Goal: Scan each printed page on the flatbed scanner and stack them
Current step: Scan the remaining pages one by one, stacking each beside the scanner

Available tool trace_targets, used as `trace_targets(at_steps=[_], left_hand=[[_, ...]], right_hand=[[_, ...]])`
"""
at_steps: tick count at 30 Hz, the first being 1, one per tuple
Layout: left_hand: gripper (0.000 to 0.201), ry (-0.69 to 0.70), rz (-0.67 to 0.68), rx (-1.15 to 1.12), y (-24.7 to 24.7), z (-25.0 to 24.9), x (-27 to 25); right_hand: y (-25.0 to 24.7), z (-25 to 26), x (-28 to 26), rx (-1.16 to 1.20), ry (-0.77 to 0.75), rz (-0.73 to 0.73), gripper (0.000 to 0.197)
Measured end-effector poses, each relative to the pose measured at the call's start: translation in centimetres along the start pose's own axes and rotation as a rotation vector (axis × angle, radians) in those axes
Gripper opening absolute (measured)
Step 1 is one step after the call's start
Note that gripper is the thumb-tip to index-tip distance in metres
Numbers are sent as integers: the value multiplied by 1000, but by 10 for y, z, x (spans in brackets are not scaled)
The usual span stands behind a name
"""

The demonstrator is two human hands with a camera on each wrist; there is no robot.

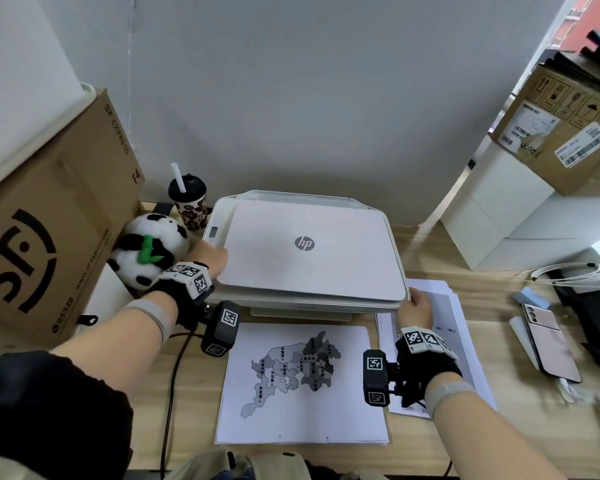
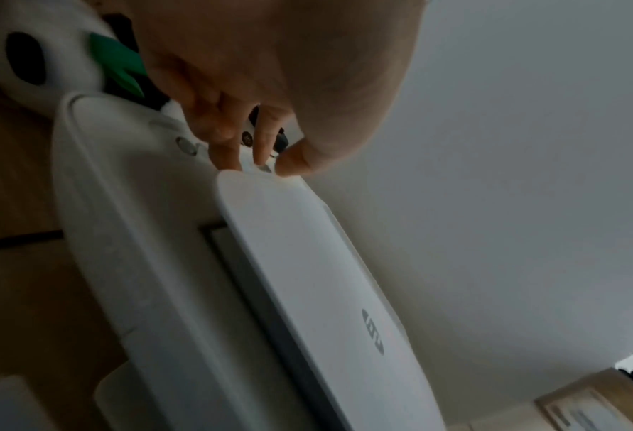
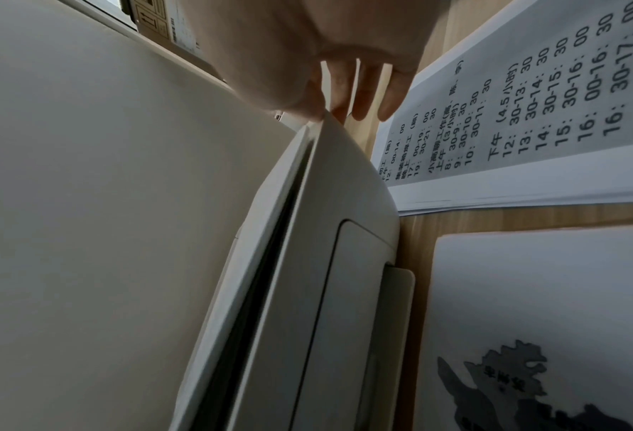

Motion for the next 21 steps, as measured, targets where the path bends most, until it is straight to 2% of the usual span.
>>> trace_targets(at_steps=[2,5,9,12,15,17,21], left_hand=[[33,39,-7,-161,-13,-9,4],[29,154,-71,-426,-43,-41,2],[31,295,-137,-734,-77,-91,-7],[33,403,-170,-888,-94,-120,-10],[22,493,-180,-922,-97,-150,-8],[14,515,-183,-900,-95,-165,-2],[16,527,-181,-852,-94,-183,13]], right_hand=[[-7,7,-3,34,-24,-55,42],[-16,26,-9,78,-89,-149,38],[-10,51,-2,90,-116,-129,33],[9,66,15,-106,-121,-7,29],[39,75,29,-356,-151,151,30],[53,77,31,-540,-108,203,42],[65,84,29,-827,-50,199,66]])
Point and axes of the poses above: each hand's wrist, its own x-axis towards the middle knuckle, its own y-axis out of the palm, z = x × y, the point moved 9 cm from there along x, towards the middle knuckle, and after that the axes turned 14 degrees about z, right-handed, at the moved point
